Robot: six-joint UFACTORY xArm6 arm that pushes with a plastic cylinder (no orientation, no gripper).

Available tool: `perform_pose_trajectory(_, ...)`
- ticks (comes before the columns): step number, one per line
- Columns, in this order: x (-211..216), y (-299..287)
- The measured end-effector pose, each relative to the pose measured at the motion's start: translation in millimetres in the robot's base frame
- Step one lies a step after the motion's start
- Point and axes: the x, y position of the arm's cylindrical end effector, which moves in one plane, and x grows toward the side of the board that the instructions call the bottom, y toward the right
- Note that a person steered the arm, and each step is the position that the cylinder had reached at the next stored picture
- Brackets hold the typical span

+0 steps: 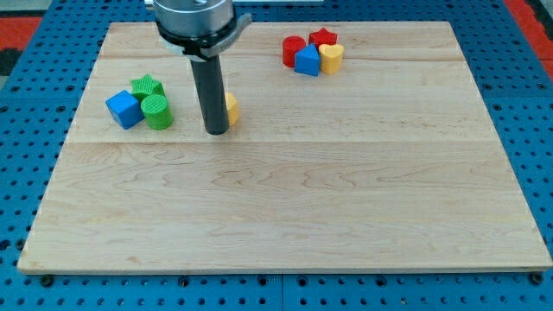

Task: Slide the yellow hexagon into the red circle

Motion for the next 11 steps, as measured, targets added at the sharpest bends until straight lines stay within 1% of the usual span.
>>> perform_pose_trajectory(1, -25.4, 28.4)
perform_pose_trajectory(2, -58.5, 36.5)
perform_pose_trajectory(3, -70.3, -2.4)
perform_pose_trajectory(4, -85.5, -12.4)
perform_pose_trajectory(6, -111.4, 96.4)
perform_pose_trajectory(7, -100.9, 73.9)
perform_pose_trajectory(8, -59.2, 87.7)
perform_pose_trajectory(9, -37.7, 185.7)
perform_pose_trajectory(10, -42.7, 248.5)
perform_pose_trajectory(11, -63.1, 251.1)
